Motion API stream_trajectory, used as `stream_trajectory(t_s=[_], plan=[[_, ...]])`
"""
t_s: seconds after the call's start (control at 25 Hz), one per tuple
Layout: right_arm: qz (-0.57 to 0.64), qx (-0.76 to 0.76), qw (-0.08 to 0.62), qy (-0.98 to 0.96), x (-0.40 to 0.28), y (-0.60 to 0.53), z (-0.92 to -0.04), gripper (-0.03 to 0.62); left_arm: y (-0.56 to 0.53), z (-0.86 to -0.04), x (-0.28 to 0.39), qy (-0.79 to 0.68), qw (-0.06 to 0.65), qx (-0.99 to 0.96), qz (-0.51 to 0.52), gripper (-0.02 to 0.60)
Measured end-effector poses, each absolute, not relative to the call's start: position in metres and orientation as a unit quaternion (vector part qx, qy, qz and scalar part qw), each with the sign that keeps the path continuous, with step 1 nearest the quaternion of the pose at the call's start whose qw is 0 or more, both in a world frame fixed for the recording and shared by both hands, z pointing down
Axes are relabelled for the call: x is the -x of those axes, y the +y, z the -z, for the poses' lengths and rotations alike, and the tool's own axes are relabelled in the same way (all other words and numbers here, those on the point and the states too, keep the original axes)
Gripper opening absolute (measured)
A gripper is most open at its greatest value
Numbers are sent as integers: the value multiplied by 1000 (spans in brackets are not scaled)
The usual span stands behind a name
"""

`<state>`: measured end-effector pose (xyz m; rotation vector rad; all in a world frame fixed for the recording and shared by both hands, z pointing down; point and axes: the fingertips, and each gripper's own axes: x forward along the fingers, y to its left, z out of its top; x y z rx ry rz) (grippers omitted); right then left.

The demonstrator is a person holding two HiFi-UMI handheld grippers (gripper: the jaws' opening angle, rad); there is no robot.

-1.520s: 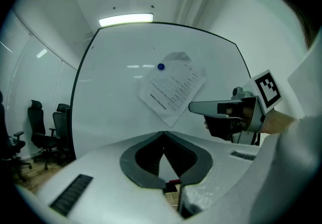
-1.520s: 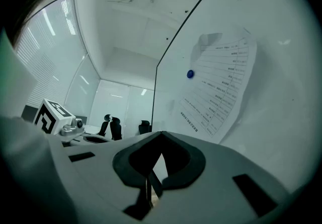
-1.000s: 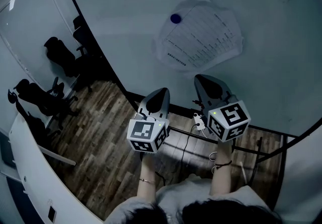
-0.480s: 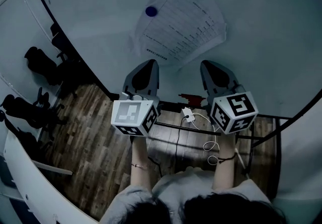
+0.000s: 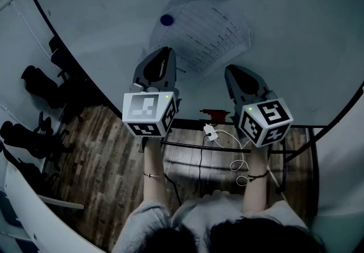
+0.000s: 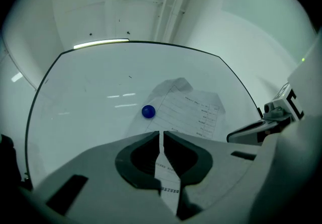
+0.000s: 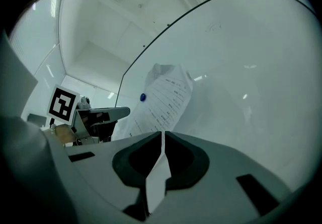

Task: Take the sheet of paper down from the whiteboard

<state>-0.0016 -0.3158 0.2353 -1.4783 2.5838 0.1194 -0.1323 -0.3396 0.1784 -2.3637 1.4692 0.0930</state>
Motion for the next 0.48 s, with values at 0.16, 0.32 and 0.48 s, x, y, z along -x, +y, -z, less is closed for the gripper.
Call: stream_trajectory(t_s=[0.16, 0.32, 0.48], plan=[[-33, 504, 85, 859, -1, -323, -234, 12, -345, -174, 135, 516, 186, 836, -33, 9], [-28, 507, 91, 856, -4, -328, -230, 47, -351, -167, 140, 517, 195, 833, -38, 21], [-27, 511, 95, 854, -6, -332, -226, 77, -357, -156, 144, 522, 204, 827, -43, 57]])
